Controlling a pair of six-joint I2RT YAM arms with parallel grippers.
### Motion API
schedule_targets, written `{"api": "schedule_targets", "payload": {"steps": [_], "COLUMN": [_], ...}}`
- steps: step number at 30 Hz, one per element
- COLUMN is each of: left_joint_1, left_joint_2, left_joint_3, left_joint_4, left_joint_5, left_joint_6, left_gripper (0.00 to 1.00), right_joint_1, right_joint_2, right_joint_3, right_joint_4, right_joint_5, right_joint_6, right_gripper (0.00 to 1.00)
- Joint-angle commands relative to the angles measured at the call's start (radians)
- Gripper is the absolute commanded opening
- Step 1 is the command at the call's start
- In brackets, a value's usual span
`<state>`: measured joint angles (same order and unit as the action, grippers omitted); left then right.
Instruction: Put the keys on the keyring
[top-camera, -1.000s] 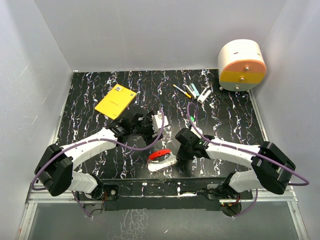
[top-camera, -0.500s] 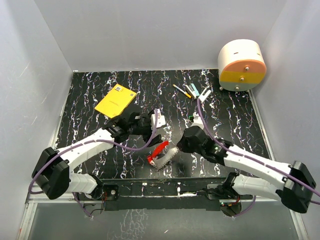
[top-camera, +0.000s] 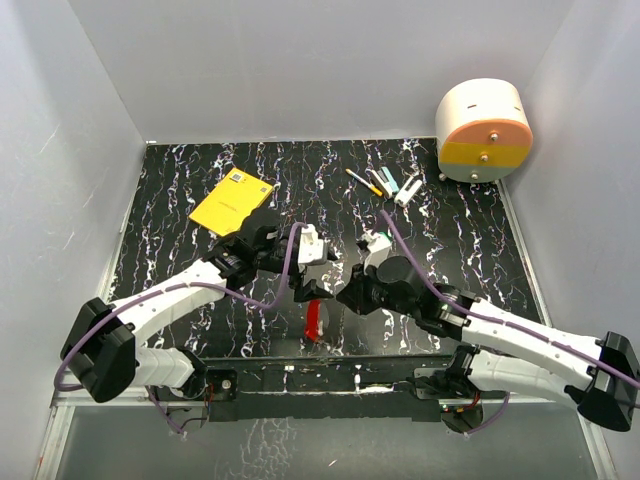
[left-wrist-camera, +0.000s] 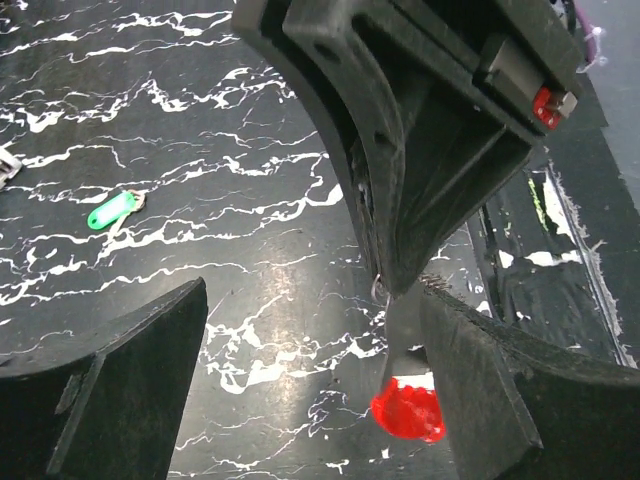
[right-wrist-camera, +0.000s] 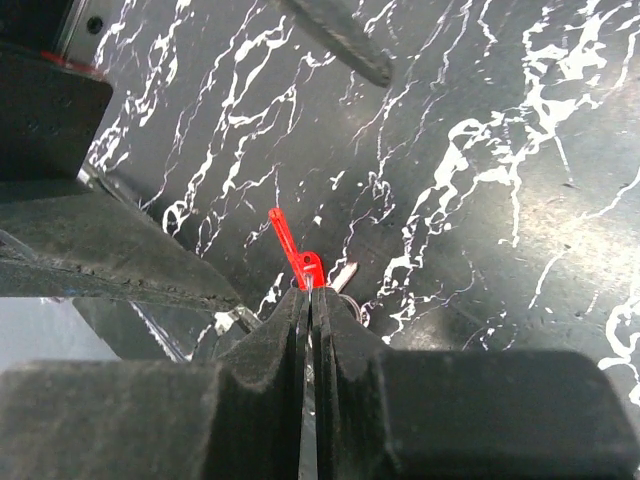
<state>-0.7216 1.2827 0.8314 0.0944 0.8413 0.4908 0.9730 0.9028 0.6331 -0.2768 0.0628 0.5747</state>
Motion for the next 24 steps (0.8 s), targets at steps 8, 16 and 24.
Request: {"api": "schedule_targets", "payload": {"steps": [8, 16, 24], "left_joint_1": [0.009, 0.014, 0.039], "left_joint_2": [-0.077, -0.093, -0.104], "left_joint_3": [-0.043, -0.059, -0.138], "left_joint_4": [-0.143, -0.152, 0.061], "left_joint_5": [0.116, 0.134, 0.2], "left_joint_6": [0.135, 0.097, -0.215], "left_gripper": [0.77, 0.69, 0.72], "right_joint_1": [0.105, 0.165, 0.223], "right_joint_2": [0.02, 0.003, -0.038], "right_joint_3": [0.097, 0.106, 0.05], "right_joint_4": [0.063, 0.038, 0.157], "right_joint_5": [0.034, 0.111, 0.179], "right_joint_6": [-0.055, -0.052, -0.072], "right_gripper": [0.08, 0.08, 0.08]}}
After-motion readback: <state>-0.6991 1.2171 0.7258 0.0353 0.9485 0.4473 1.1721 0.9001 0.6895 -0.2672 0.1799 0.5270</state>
